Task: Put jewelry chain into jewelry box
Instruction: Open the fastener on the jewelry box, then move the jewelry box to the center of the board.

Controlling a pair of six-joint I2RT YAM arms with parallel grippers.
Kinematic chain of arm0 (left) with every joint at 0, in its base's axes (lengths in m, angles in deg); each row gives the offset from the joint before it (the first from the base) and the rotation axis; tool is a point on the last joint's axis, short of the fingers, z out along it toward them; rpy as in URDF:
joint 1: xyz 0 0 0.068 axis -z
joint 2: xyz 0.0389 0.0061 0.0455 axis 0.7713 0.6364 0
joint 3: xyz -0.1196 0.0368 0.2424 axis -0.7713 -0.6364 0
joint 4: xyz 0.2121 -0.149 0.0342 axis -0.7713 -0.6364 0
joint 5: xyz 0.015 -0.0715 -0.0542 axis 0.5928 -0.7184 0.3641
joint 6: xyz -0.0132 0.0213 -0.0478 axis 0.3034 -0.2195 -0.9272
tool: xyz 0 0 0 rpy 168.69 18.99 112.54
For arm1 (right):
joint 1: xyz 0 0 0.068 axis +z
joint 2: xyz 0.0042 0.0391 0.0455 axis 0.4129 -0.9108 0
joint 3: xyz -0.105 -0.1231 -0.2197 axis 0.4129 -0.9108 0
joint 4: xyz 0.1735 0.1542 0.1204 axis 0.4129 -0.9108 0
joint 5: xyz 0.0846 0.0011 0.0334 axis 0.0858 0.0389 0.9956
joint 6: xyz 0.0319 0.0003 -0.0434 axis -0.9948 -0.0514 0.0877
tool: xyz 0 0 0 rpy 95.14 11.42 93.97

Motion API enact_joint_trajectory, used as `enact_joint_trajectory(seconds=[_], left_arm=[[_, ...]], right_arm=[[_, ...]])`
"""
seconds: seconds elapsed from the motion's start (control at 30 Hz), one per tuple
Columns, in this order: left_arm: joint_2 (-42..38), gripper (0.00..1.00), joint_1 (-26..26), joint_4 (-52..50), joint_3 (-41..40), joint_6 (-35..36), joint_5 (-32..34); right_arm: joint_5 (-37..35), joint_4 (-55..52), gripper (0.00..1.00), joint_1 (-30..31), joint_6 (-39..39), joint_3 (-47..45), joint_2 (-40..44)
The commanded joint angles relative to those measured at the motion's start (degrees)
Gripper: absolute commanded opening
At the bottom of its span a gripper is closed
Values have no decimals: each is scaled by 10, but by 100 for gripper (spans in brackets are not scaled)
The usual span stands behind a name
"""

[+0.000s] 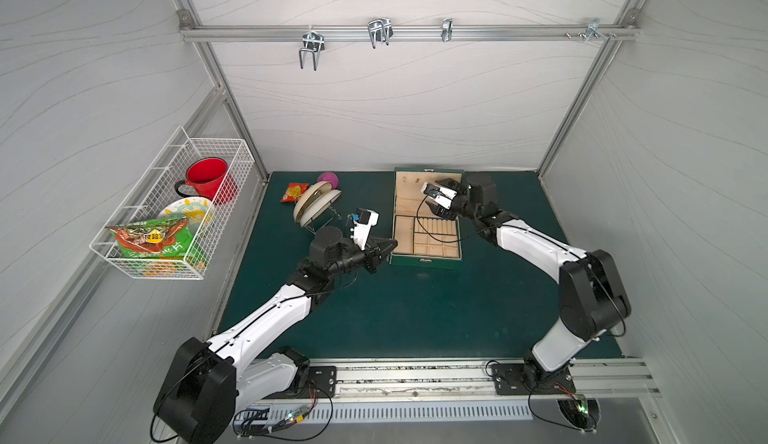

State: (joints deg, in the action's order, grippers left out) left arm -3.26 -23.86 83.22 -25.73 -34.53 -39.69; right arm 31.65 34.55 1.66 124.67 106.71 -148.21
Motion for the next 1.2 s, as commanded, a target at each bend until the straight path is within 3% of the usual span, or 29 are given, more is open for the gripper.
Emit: enact_joint_trajectory(seconds=[0.0, 0.17, 0.3, 0.37, 0.67, 0.93, 1.07, 1.17], left_arm=[[-8, 0, -3, 34, 7, -6, -4], [-10, 0, -3, 55, 5, -13, -6], [-10, 0, -3, 54, 5, -14, -5], [-8, 0, -3, 54, 6, -15, -5], [-8, 0, -3, 48, 8, -14, -3], [-5, 0, -3, 49, 9, -16, -5], [-6, 0, -4, 48, 9, -15, -5], [-7, 0, -3, 47, 9, -15, -4]], right_arm=[[-47, 26, 72, -26, -220, -34, 42], [-114, -48, 73, -78, -457, -18, 36], [-160, -34, 73, -96, -565, -46, 25], [-146, -45, 72, -106, -596, -37, 2], [-99, -57, 65, -104, -622, 10, -73], [-122, -56, 58, -95, -617, 59, -126], [-137, -60, 47, -84, -609, 88, -153], [-156, -61, 32, -75, -605, 95, -162]])
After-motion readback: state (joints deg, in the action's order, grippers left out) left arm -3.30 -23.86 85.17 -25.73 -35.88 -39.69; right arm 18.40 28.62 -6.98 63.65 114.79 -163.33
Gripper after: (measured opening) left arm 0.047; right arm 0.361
